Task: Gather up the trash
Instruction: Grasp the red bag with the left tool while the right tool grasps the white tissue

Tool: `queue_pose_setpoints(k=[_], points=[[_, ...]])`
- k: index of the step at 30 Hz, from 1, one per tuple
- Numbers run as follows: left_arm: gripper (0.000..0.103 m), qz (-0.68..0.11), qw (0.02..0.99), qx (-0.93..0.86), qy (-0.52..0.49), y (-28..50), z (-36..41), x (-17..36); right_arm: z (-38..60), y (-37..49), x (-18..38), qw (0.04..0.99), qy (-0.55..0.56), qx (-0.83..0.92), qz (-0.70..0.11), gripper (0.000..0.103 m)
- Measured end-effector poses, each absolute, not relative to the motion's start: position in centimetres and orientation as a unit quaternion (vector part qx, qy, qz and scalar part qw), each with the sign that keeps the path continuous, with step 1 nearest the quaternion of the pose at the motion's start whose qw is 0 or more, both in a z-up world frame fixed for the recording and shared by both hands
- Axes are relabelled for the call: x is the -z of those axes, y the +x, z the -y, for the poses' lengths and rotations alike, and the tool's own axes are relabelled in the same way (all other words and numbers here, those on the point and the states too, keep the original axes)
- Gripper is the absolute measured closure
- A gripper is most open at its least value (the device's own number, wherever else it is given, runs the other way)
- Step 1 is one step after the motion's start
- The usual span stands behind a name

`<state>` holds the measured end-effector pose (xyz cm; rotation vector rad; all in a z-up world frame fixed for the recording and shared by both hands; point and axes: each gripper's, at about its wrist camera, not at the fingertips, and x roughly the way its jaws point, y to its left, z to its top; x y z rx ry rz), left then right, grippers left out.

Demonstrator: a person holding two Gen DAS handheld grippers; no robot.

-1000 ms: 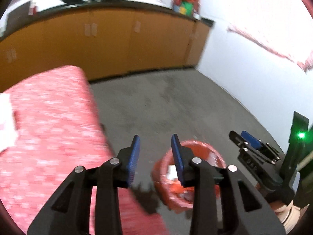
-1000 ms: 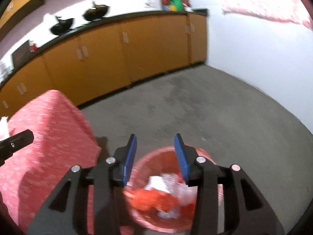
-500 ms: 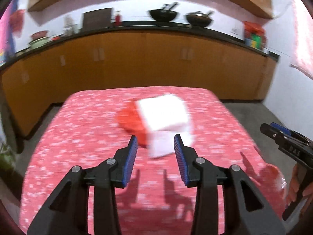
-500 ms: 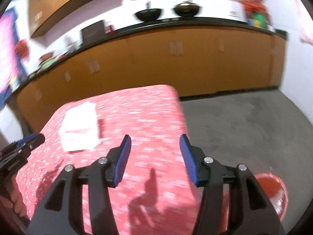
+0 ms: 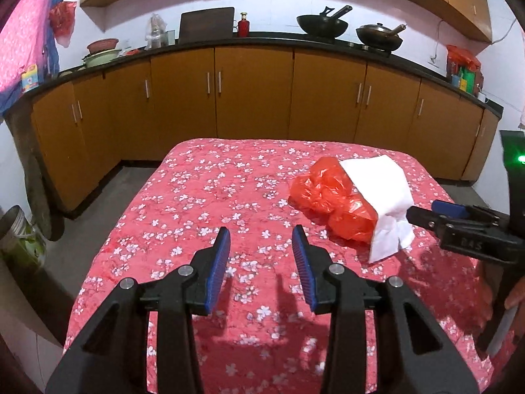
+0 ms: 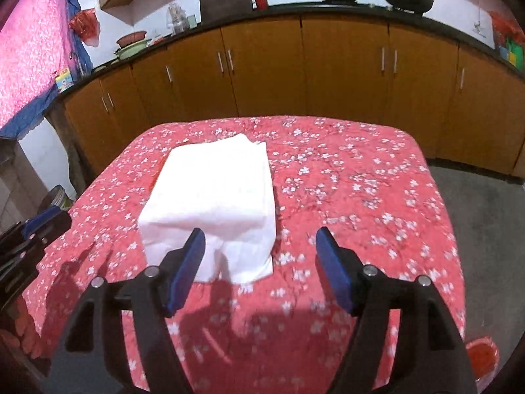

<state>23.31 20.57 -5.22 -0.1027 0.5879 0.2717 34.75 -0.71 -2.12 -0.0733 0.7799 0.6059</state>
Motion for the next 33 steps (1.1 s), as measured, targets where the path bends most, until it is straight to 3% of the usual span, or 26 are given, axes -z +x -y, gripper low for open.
queue_pose_setpoints(k=[6, 7, 8, 10, 22, 33], points=[[0.062, -0.286, 0.948, -0.133, -0.052, 23.8, -20.9, 5.2, -0.6, 35.3, 2.4, 0.877, -0.052, -0.297, -0.374, 0.037], [0.062, -0.286, 0.948, -0.133, -0.051, 23.9, -20.9, 5.2, -0.8, 35.4, 2.5, 0.876, -0.053, -0.298, -0.374, 0.055], [0.061, -0.287, 0.947, -0.133, -0.051, 24.0, -20.9, 5.3, -0.9, 35.4, 2.6, 0.875, -0.055, -0.299, -0.377, 0.078], [0.061, -0.288, 0.947, -0.131, -0.051, 24.1, -20.9, 5.3, -1.0, 35.3, 2.7, 0.873, -0.057, -0.300, -0.380, 0.099], [0.059, -0.302, 0.946, -0.109, -0.051, 24.9, -19.6, 5.7, 3.3, 35.1, 1.5, 0.922, -0.065, -0.179, -0.336, 0.100], [0.036, -0.312, 0.946, -0.071, -0.061, 28.4, -16.0, 5.3, 6.4, 35.5, 1.8, 0.932, -0.057, -0.130, -0.335, 0.100]])
